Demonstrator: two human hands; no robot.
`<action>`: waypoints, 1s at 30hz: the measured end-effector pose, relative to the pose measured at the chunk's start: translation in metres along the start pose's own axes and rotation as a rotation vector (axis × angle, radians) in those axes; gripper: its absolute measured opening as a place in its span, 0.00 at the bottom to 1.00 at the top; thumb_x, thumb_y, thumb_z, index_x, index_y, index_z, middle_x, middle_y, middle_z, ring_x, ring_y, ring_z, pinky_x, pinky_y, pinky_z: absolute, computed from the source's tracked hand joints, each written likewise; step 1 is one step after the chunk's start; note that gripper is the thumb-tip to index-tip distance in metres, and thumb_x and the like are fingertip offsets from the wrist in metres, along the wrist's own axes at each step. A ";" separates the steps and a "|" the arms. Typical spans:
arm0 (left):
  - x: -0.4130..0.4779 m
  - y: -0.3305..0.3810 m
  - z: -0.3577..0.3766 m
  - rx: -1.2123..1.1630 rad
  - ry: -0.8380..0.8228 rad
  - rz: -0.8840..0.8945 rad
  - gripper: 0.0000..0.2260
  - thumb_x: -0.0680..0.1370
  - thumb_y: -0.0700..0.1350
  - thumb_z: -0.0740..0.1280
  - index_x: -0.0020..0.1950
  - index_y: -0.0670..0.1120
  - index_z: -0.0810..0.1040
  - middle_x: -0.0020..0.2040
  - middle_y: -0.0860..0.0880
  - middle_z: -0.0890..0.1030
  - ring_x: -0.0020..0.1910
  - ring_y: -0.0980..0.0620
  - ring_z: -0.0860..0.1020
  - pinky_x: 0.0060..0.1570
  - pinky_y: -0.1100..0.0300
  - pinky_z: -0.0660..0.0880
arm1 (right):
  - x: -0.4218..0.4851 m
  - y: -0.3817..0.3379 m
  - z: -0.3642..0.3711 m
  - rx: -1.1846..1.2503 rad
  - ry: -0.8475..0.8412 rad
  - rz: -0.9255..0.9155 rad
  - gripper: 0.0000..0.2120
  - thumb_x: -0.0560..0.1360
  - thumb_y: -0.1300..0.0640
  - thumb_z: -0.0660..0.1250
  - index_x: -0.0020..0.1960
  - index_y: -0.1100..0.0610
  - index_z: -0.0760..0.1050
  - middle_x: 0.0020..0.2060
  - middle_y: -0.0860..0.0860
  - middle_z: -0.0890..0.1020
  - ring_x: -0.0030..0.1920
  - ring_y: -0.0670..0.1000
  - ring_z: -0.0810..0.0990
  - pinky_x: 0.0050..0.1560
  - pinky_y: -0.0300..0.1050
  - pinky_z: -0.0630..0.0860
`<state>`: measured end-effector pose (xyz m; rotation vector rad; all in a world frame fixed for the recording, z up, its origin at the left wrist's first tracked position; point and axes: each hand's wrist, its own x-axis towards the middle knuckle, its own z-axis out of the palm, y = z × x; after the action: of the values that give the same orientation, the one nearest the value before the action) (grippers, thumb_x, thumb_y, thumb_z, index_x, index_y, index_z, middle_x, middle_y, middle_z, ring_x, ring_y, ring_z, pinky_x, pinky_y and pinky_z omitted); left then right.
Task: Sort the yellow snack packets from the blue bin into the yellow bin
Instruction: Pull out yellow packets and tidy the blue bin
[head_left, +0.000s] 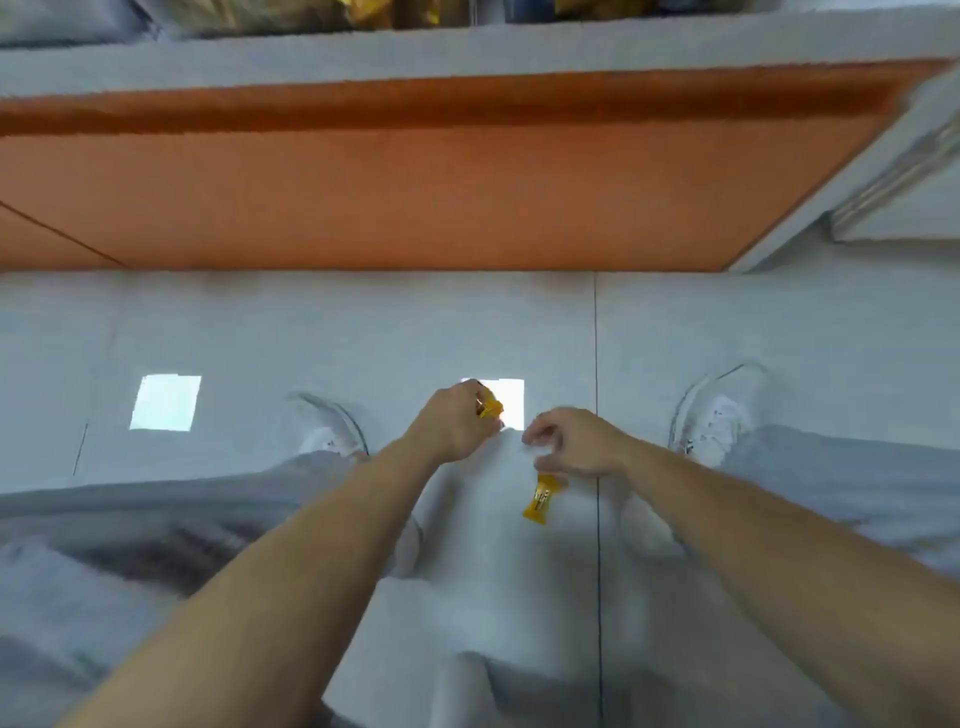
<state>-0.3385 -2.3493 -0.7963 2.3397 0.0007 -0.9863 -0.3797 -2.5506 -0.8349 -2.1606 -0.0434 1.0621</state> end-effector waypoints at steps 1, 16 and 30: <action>0.002 -0.008 0.010 0.013 -0.023 -0.016 0.10 0.77 0.44 0.70 0.57 0.46 0.76 0.50 0.45 0.83 0.49 0.45 0.81 0.49 0.55 0.77 | 0.002 0.007 0.015 -0.040 -0.056 -0.004 0.18 0.70 0.55 0.76 0.59 0.49 0.79 0.52 0.46 0.75 0.51 0.47 0.76 0.55 0.45 0.75; 0.003 0.003 0.003 -0.315 -0.103 -0.198 0.07 0.78 0.43 0.67 0.54 0.46 0.71 0.52 0.44 0.84 0.38 0.47 0.81 0.39 0.59 0.75 | 0.012 -0.017 0.014 0.078 0.138 0.057 0.11 0.74 0.47 0.72 0.48 0.54 0.78 0.41 0.47 0.79 0.42 0.49 0.78 0.41 0.43 0.73; -0.101 0.170 -0.147 -0.590 0.065 0.365 0.10 0.82 0.45 0.65 0.63 0.45 0.75 0.39 0.54 0.82 0.37 0.56 0.81 0.41 0.59 0.79 | -0.122 -0.171 -0.165 0.851 0.482 -0.273 0.05 0.74 0.62 0.73 0.47 0.55 0.80 0.41 0.51 0.82 0.42 0.50 0.82 0.46 0.46 0.78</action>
<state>-0.2779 -2.3901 -0.5613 1.7467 -0.0941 -0.6201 -0.2988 -2.5604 -0.5802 -1.5047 0.2802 0.2801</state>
